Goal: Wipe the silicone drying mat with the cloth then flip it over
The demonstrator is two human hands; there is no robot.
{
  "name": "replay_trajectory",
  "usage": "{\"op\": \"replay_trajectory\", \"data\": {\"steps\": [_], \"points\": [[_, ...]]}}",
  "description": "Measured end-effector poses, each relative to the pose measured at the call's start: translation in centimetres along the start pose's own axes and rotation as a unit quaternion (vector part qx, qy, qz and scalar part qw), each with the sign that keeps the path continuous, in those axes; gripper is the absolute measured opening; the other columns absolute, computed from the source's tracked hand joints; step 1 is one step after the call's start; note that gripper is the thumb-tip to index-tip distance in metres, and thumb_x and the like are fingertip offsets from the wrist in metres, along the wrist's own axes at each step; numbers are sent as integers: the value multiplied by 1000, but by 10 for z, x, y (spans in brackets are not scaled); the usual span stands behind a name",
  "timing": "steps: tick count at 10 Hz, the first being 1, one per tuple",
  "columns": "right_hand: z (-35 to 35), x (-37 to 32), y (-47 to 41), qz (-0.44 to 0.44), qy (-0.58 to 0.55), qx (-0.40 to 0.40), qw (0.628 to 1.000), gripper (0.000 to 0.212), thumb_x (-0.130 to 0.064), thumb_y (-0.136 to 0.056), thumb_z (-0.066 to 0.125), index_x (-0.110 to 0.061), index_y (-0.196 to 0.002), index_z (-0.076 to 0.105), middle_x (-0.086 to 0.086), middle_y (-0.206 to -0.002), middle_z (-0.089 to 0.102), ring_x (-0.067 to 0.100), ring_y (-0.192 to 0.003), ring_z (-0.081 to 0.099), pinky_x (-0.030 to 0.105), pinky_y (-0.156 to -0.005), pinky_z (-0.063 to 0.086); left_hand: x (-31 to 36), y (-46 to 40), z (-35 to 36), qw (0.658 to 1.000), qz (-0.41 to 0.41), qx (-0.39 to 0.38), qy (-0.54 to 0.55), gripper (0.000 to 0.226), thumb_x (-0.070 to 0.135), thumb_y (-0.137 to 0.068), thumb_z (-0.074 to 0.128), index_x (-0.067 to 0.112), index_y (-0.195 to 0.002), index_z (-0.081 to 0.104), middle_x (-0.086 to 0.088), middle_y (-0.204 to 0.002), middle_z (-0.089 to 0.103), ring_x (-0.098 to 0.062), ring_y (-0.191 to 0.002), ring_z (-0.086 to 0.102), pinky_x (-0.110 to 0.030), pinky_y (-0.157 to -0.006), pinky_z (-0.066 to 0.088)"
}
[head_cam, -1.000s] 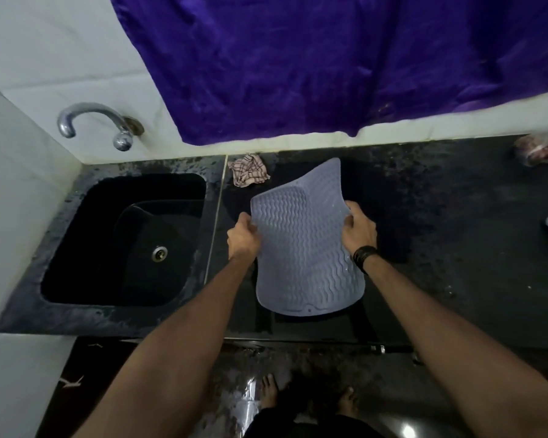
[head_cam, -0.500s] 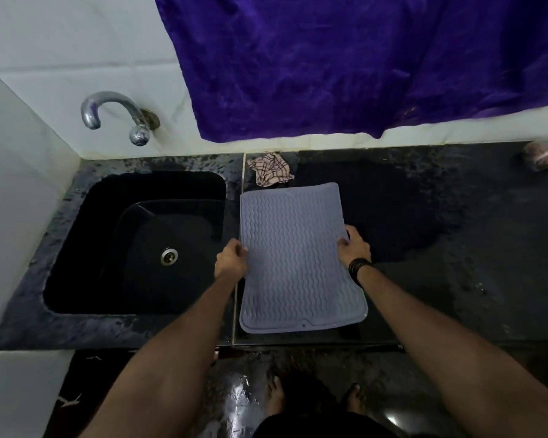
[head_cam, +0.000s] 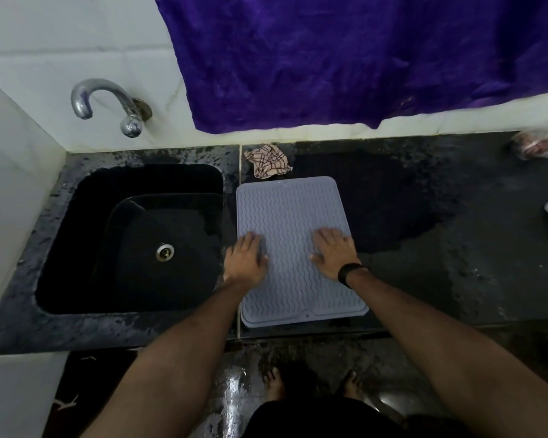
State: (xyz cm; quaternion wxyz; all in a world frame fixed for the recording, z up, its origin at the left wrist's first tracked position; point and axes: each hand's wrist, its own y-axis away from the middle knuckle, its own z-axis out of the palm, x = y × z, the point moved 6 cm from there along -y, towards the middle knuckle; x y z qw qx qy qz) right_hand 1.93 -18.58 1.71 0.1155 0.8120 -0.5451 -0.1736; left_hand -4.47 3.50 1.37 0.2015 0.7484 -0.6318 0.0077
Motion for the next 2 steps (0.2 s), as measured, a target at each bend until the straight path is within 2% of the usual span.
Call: {"op": "replay_trajectory", "data": {"steps": [1,2], "points": [[8,-10,1,7,22,-88,996,72,-55,-99,30,-20,-156,2,8,-163,-9,26,-150,-4,51,-119,-1,7,5,10,996,6,-79,-35,73,49,-108,36,16,-165,5,-7,-173,-4,-23,-159,-3,-43,-128,2],[-5,-13,0,14,20,-98,995,74,-56,-99,31,-19,-156,1,10,-163,-10,27,-150,-5,51,-120,-3,11,7,3,995,-8,-97,-31,78,53,-107,36,17,-165,-1,-8,-172,-9,-23,-159,-7,-44,-128,-4]]}}
